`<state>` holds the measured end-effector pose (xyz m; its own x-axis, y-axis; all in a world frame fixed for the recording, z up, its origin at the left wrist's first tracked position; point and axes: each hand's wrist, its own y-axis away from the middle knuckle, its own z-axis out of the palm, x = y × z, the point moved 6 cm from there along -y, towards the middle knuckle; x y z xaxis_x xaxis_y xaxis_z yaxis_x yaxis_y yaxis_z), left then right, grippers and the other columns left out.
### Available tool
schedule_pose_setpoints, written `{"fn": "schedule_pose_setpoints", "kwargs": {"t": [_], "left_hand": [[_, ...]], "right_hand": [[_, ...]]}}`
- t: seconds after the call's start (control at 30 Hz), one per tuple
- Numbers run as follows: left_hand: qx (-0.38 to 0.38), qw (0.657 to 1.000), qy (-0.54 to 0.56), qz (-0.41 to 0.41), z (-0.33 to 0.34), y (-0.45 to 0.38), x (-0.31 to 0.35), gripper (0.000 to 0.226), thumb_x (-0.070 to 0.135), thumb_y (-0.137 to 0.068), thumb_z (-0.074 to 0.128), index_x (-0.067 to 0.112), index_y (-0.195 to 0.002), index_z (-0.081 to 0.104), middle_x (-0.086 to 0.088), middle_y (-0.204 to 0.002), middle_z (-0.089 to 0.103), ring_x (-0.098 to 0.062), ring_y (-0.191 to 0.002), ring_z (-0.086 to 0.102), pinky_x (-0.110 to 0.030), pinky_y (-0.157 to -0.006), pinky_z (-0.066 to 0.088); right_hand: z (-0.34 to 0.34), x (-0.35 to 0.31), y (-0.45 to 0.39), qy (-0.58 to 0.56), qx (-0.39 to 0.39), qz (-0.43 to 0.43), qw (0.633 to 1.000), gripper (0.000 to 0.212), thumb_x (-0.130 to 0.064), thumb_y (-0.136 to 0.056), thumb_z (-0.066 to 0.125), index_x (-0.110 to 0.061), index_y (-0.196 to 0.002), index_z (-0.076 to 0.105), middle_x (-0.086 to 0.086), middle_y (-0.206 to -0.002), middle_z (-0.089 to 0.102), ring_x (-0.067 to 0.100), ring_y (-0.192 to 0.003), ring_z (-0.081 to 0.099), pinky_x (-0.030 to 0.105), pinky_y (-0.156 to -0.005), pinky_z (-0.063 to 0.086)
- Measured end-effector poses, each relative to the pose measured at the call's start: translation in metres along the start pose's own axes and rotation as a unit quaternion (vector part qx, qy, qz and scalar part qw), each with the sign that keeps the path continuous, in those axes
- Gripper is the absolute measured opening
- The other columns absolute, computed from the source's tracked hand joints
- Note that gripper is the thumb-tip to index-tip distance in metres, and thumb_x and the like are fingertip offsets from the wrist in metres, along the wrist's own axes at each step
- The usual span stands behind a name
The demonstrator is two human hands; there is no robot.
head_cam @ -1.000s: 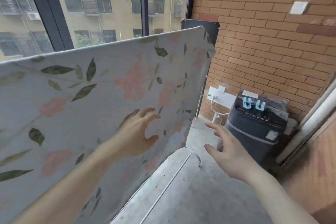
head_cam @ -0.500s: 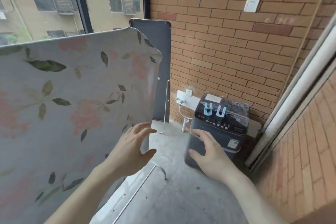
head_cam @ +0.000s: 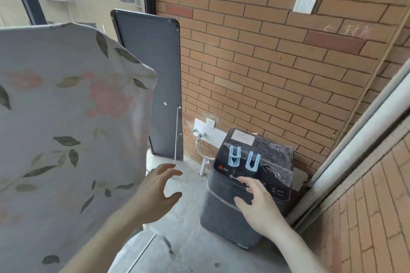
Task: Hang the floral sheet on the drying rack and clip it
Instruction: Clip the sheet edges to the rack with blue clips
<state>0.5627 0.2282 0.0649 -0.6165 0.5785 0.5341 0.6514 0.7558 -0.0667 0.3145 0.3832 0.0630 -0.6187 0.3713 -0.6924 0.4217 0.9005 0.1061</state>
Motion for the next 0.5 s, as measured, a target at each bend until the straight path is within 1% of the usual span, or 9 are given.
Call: {"fn": "schedule_pose_setpoints", "kwargs": {"t": [0.1, 0.2, 0.27, 0.3, 0.33, 0.37, 0.4, 0.47, 0.5], "left_hand": [[-0.014, 1.0, 0.018, -0.014, 0.017, -0.058, -0.012, 0.049, 0.04, -0.09, 0.072, 0.034, -0.136, 0.058, 0.01, -0.155, 0.042, -0.012, -0.132, 0.049, -0.026, -0.107, 0.04], [-0.027, 0.998, 0.035, -0.041, 0.035, -0.095, -0.025, 0.046, 0.041, -0.091, 0.071, 0.038, -0.135, 0.057, 0.016, -0.153, 0.041, -0.009, -0.116, 0.055, -0.024, -0.096, 0.043], [-0.025, 0.997, 0.035, -0.058, 0.048, -0.119, -0.035, 0.045, 0.041, -0.091, 0.071, 0.041, -0.133, 0.057, 0.019, -0.152, 0.04, -0.007, -0.123, 0.052, -0.024, -0.099, 0.043], [-0.028, 0.997, 0.032, -0.065, 0.043, -0.119, -0.037, 0.044, 0.041, -0.091, 0.071, 0.042, -0.132, 0.057, 0.021, -0.151, 0.04, -0.006, -0.124, 0.05, -0.025, -0.1, 0.043], [-0.021, 0.996, 0.035, -0.085, 0.057, -0.137, -0.045, 0.044, 0.041, -0.091, 0.071, 0.042, -0.132, 0.057, 0.023, -0.15, 0.039, -0.005, -0.118, 0.051, -0.025, -0.097, 0.044], [-0.021, 0.996, 0.026, -0.088, 0.055, -0.137, -0.046, 0.044, 0.042, -0.09, 0.071, 0.043, -0.132, 0.056, 0.026, -0.149, 0.038, -0.003, -0.11, 0.052, -0.026, -0.094, 0.045], [-0.02, 0.994, 0.026, -0.1, 0.059, -0.142, -0.051, 0.044, 0.043, -0.09, 0.071, 0.045, -0.132, 0.056, 0.027, -0.149, 0.037, -0.002, -0.106, 0.052, -0.026, -0.092, 0.046], [-0.026, 0.991, 0.026, -0.131, 0.067, -0.149, -0.061, 0.042, 0.045, -0.09, 0.071, 0.05, -0.128, 0.054, 0.03, -0.148, 0.036, -0.001, -0.099, 0.058, -0.025, -0.092, 0.045], [-0.029, 0.988, 0.038, -0.147, 0.07, -0.151, -0.063, 0.041, 0.045, -0.09, 0.071, 0.053, -0.125, 0.052, 0.031, -0.146, 0.036, -0.001, -0.093, 0.06, -0.025, -0.093, 0.045]], "right_hand": [[-0.004, 0.026, -0.064, -0.005, 0.0, 0.037, 0.999, 0.044, -0.032, -0.099, 0.062, -0.036, -0.141, 0.049, -0.02, -0.136, 0.041, 0.006, -0.126, 0.048, 0.03, -0.104, 0.043], [0.003, 0.054, -0.128, -0.04, -0.008, 0.089, 0.995, 0.042, -0.037, -0.099, 0.063, -0.032, -0.139, 0.052, -0.014, -0.134, 0.047, 0.01, -0.117, 0.056, 0.029, -0.094, 0.044], [0.008, 0.079, -0.181, -0.094, -0.011, 0.156, 0.983, 0.042, -0.044, -0.098, 0.063, -0.028, -0.136, 0.052, -0.01, -0.132, 0.055, 0.012, -0.109, 0.06, 0.033, -0.093, 0.049], [0.012, 0.084, -0.193, -0.134, -0.007, 0.198, 0.971, 0.043, -0.046, -0.098, 0.062, -0.026, -0.134, 0.052, -0.007, -0.126, 0.06, 0.015, -0.106, 0.063, 0.039, -0.095, 0.054], [0.019, 0.107, -0.232, -0.161, -0.018, 0.237, 0.958, 0.042, -0.046, -0.099, 0.061, -0.024, -0.133, 0.051, -0.005, -0.116, 0.064, 0.019, -0.103, 0.066, 0.044, -0.095, 0.057], [0.022, 0.115, -0.242, -0.198, -0.013, 0.278, 0.94, 0.041, -0.044, -0.1, 0.06, -0.019, -0.132, 0.051, -0.002, -0.105, 0.065, 0.021, -0.098, 0.068, 0.046, -0.093, 0.059], [0.027, 0.127, -0.26, -0.231, -0.011, 0.311, 0.922, 0.042, -0.042, -0.102, 0.058, -0.015, -0.132, 0.052, 0.0, -0.099, 0.064, 0.023, -0.095, 0.069, 0.043, -0.086, 0.062], [0.036, 0.145, -0.29, -0.265, -0.014, 0.357, 0.895, 0.047, -0.042, -0.103, 0.056, -0.009, -0.136, 0.054, 0.006, -0.106, 0.064, 0.024, -0.088, 0.07, 0.033, -0.064, 0.062], [0.039, 0.158, -0.301, -0.277, -0.015, 0.375, 0.885, 0.048, -0.044, -0.103, 0.055, -0.009, -0.137, 0.054, 0.008, -0.11, 0.064, 0.024, -0.086, 0.07, 0.03, -0.057, 0.059]]}}
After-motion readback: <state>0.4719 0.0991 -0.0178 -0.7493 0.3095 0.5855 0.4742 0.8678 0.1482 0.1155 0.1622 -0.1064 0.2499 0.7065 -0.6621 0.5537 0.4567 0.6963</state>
